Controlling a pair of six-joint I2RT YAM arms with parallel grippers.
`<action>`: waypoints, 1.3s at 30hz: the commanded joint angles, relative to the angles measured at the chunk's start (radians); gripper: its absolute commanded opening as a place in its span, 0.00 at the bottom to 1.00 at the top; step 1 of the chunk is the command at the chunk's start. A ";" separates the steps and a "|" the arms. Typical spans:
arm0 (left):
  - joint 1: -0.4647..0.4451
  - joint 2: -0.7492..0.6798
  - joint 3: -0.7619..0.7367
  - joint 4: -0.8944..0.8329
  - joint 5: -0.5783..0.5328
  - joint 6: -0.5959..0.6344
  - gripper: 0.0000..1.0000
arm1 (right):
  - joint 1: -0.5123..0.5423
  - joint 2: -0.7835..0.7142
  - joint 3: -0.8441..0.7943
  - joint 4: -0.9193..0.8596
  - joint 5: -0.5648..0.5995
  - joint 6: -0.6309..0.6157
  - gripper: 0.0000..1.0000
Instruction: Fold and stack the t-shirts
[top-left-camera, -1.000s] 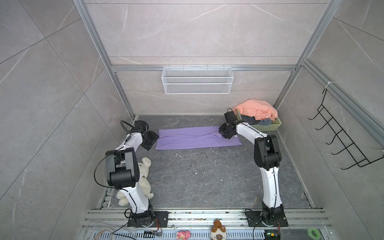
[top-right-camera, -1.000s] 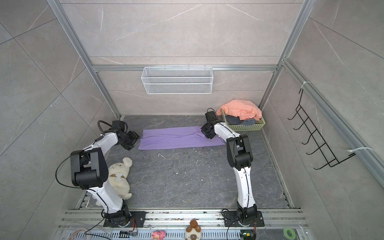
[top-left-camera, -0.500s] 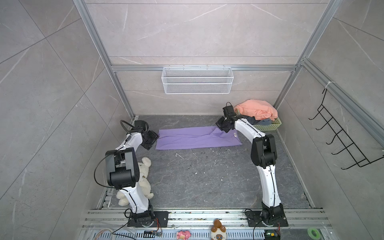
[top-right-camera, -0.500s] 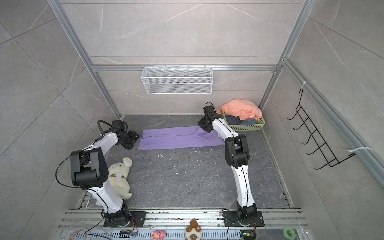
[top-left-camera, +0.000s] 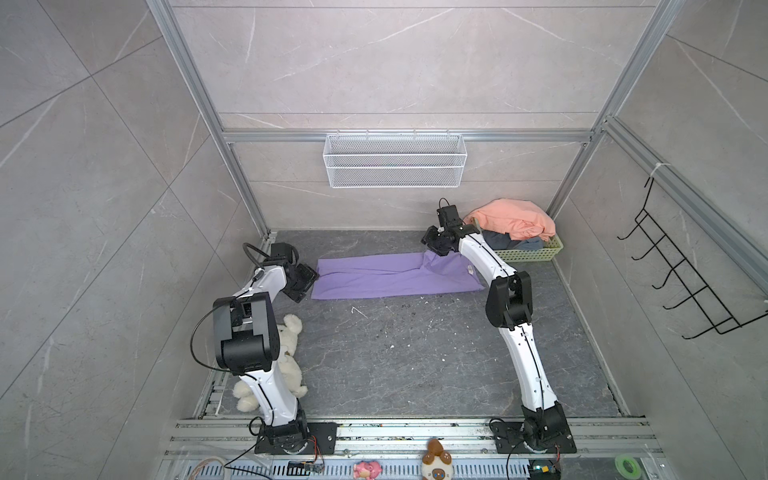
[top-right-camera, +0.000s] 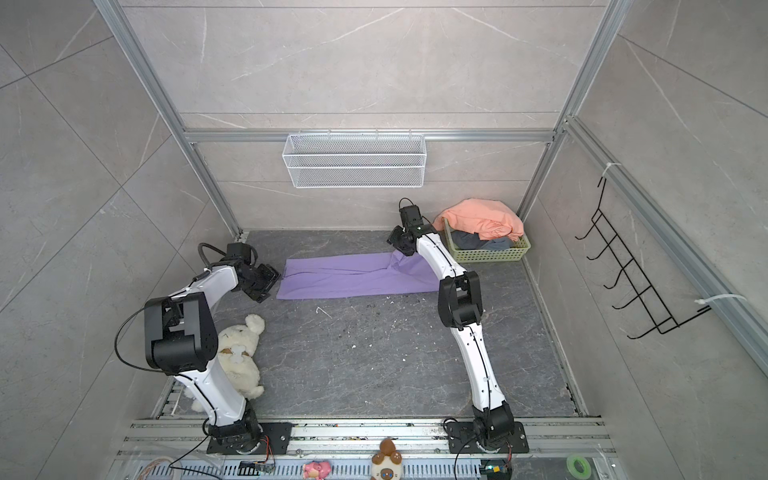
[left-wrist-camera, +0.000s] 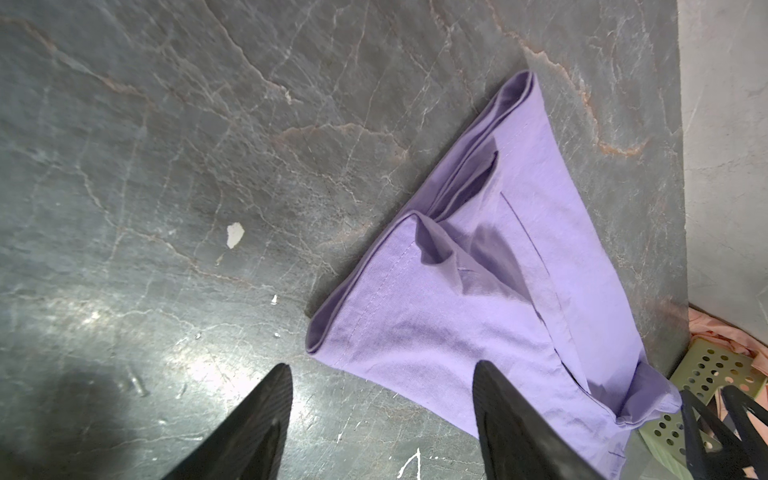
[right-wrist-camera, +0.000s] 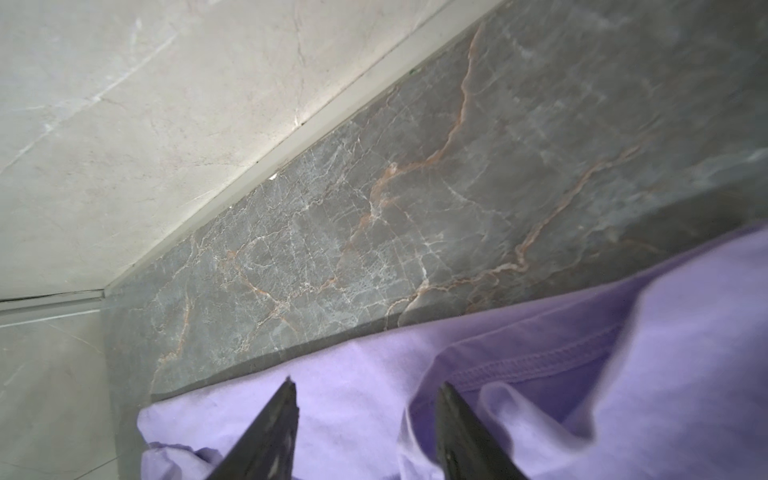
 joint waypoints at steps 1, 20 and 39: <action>0.004 0.002 0.008 0.026 0.025 -0.010 0.71 | 0.012 -0.183 -0.114 0.050 0.072 -0.116 0.56; 0.005 -0.004 0.035 0.025 0.066 0.002 0.71 | 0.031 -0.191 -0.377 0.107 0.095 0.058 0.16; 0.005 -0.085 -0.013 0.025 0.036 -0.014 0.71 | 0.081 0.151 0.156 -0.171 0.051 -0.027 0.12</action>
